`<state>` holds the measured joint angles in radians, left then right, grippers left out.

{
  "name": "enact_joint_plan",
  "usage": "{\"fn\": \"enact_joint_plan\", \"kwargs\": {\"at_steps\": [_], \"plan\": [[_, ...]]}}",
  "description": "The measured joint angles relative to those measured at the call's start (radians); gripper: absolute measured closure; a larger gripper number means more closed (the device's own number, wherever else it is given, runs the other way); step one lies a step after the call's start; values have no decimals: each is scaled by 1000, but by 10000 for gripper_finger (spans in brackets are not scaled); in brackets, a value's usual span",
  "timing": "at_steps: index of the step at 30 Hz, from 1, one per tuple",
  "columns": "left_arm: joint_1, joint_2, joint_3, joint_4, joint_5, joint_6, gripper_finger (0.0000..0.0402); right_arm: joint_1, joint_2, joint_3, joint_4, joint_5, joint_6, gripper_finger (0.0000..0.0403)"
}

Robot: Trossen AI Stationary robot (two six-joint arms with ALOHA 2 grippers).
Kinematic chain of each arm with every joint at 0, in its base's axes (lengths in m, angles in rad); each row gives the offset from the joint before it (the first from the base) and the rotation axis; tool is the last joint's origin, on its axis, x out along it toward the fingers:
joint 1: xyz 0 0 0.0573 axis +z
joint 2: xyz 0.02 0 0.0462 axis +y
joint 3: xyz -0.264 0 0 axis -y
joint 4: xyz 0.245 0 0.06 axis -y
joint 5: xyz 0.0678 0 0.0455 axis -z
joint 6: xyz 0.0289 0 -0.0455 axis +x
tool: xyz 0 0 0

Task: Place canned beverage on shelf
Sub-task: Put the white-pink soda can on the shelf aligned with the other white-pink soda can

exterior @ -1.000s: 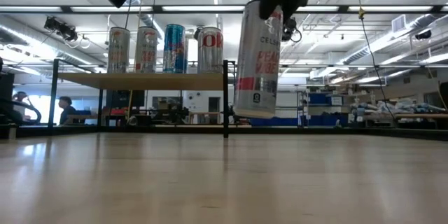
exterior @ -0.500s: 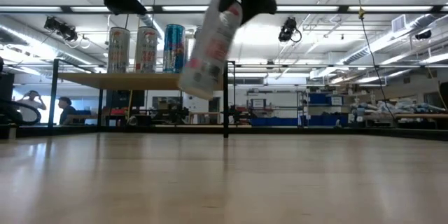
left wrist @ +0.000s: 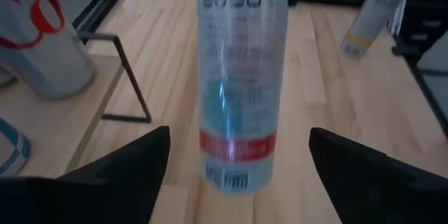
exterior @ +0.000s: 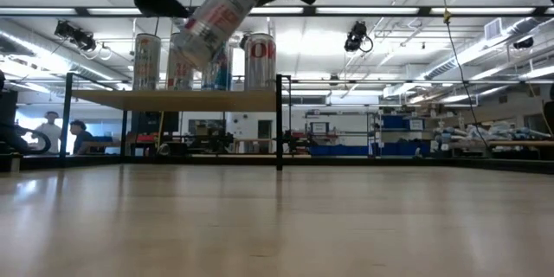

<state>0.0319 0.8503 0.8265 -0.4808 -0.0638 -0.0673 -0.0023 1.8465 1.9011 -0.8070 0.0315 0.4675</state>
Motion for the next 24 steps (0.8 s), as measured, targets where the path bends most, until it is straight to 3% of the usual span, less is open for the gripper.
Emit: {"fn": "enact_joint_plan", "kwargs": {"at_steps": [8, 24], "plan": [[0, 10, 0, 95, 1, -107, 56, -26, 0, 1, 83, 2, -23, 158], [0, 157, 0, 137, 3, -52, 56, -24, -1, 1, 104, -53, -26, 158]]}}
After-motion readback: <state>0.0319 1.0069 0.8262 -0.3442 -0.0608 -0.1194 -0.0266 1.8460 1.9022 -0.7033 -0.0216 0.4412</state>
